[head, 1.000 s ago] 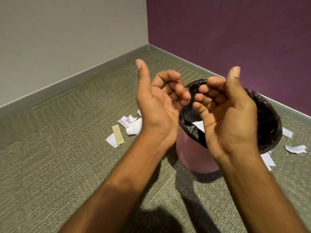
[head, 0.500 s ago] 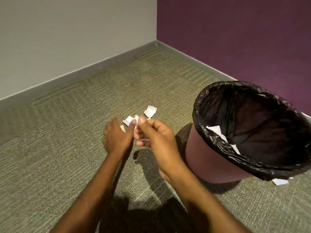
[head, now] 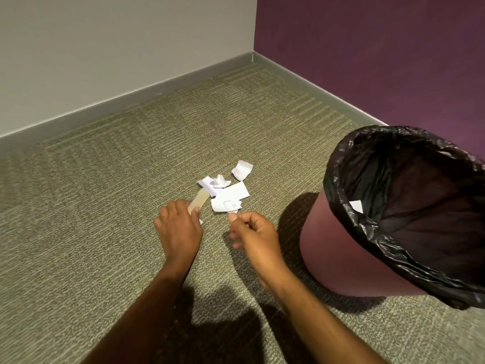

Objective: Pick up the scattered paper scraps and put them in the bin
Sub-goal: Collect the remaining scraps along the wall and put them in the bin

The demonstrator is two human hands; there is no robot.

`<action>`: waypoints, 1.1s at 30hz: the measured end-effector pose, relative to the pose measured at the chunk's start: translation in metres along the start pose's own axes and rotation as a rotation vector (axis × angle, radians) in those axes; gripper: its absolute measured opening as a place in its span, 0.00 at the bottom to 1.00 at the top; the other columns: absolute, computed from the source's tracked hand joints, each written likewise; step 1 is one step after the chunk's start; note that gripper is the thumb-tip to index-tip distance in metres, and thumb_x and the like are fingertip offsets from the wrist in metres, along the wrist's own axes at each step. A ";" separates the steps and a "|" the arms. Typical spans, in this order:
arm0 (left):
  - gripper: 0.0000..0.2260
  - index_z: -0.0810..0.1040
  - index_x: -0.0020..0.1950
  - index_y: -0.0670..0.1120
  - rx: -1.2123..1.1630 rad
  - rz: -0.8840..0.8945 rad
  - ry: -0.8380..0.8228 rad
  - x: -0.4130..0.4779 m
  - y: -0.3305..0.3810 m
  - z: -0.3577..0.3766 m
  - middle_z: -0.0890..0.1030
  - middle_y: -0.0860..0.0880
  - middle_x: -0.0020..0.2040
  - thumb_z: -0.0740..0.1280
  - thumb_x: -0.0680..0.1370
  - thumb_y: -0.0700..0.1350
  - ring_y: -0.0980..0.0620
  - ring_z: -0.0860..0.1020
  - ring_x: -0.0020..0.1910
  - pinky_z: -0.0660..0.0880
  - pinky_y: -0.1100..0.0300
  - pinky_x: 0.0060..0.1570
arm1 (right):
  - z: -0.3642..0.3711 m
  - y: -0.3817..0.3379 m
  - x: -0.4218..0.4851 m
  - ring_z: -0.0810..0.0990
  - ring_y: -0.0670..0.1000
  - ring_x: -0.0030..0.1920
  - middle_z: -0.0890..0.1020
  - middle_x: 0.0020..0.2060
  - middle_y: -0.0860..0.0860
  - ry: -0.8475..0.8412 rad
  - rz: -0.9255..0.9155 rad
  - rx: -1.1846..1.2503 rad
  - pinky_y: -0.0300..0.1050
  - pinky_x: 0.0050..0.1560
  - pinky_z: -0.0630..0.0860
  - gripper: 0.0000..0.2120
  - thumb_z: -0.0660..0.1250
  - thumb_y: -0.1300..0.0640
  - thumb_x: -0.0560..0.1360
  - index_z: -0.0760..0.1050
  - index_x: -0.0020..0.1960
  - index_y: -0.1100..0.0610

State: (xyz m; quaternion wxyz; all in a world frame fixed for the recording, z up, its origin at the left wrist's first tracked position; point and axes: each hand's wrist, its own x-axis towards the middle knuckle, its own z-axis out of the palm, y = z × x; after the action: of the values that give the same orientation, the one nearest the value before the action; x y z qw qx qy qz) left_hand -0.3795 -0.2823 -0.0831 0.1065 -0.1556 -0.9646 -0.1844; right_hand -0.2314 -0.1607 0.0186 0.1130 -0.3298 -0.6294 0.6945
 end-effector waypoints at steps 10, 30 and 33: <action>0.10 0.75 0.55 0.44 -0.235 -0.026 0.051 -0.007 -0.002 -0.009 0.81 0.44 0.39 0.62 0.88 0.51 0.47 0.73 0.36 0.64 0.53 0.36 | 0.001 0.038 0.055 0.80 0.47 0.57 0.72 0.64 0.45 0.059 -0.221 -0.646 0.48 0.56 0.82 0.23 0.76 0.52 0.79 0.73 0.71 0.50; 0.18 0.76 0.68 0.49 -0.286 -0.111 -0.069 0.062 0.028 0.004 0.87 0.46 0.47 0.61 0.87 0.60 0.42 0.84 0.48 0.70 0.52 0.46 | -0.004 0.059 0.068 0.75 0.48 0.43 0.80 0.46 0.46 0.046 -0.666 -1.217 0.43 0.33 0.73 0.05 0.71 0.59 0.80 0.81 0.54 0.52; 0.25 0.72 0.72 0.48 -0.142 -0.109 -0.227 0.069 0.036 0.008 0.87 0.42 0.57 0.66 0.83 0.63 0.38 0.84 0.57 0.70 0.49 0.50 | -0.005 0.062 0.060 0.76 0.48 0.44 0.78 0.47 0.46 0.033 -0.623 -1.199 0.46 0.36 0.77 0.04 0.70 0.58 0.80 0.79 0.54 0.51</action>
State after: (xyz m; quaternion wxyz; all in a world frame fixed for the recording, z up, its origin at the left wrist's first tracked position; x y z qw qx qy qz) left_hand -0.4329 -0.2294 -0.0604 -0.0247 -0.1298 -0.9619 -0.2392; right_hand -0.2582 -0.1337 -0.0592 0.1148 -0.1490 -0.9698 0.1549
